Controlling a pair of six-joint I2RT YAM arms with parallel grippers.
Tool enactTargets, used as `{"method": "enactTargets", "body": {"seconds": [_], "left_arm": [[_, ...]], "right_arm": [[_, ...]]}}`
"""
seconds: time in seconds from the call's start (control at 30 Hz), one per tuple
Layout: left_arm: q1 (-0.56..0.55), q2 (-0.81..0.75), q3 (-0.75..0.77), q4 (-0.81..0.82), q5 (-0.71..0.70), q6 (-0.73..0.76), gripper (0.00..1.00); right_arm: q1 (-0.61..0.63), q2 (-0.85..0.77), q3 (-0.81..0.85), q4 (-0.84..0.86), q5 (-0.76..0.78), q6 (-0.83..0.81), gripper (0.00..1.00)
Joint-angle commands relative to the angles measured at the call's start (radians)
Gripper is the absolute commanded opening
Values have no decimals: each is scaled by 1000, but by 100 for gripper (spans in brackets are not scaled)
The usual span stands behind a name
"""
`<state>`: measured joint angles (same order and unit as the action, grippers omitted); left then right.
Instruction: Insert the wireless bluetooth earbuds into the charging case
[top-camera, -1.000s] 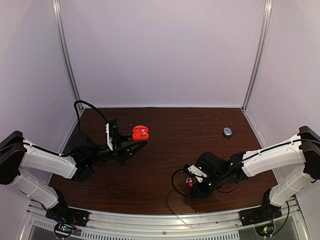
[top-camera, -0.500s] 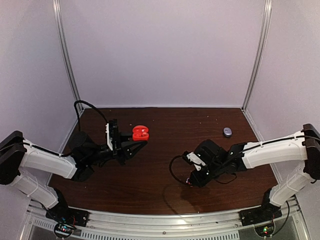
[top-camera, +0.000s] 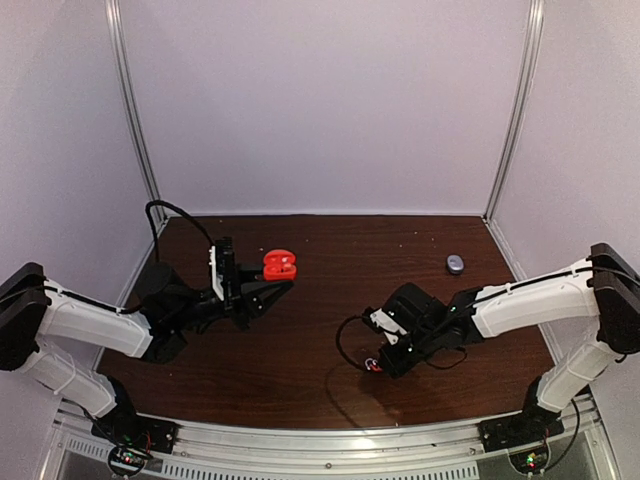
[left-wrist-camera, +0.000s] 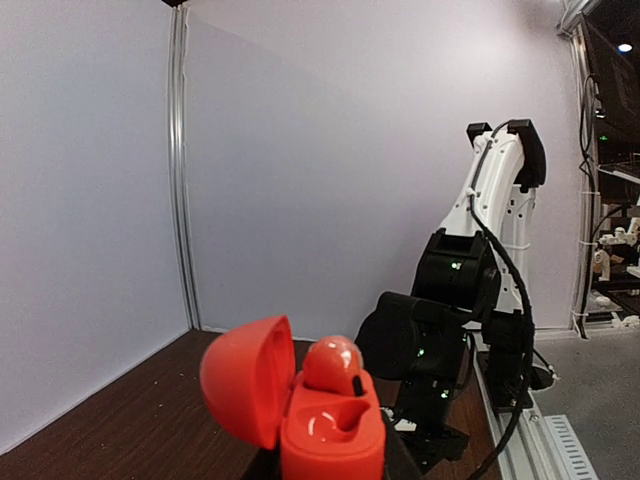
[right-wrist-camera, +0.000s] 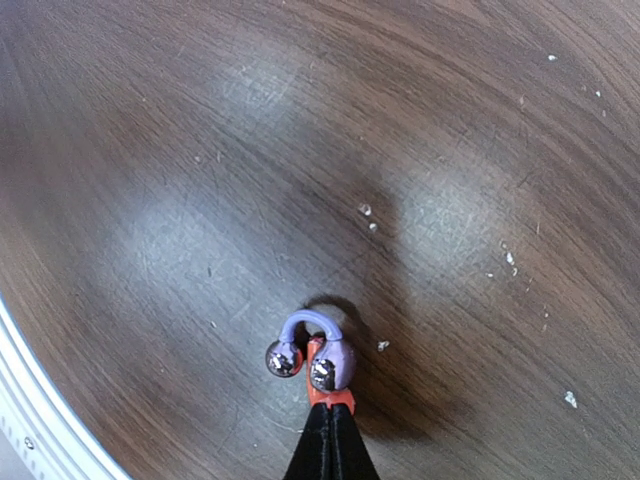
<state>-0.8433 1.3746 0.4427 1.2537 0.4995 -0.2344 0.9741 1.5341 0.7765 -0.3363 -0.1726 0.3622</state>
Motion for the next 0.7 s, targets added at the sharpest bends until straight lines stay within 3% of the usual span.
{"method": "enactTargets", "body": {"seconds": [0.0,0.27,0.67], "left_arm": [[10,-14,-12,25,-10,-1,0],[9,-15,-13,24,-11,3,0],[9,-24,-21,26,-14,4,0]], "right_arm": [[-9,36,6,-5,31,-11,2],[-10,58,27,-12,-11,-35,9],[-19,43,49,-106,63,-58,18]]}}
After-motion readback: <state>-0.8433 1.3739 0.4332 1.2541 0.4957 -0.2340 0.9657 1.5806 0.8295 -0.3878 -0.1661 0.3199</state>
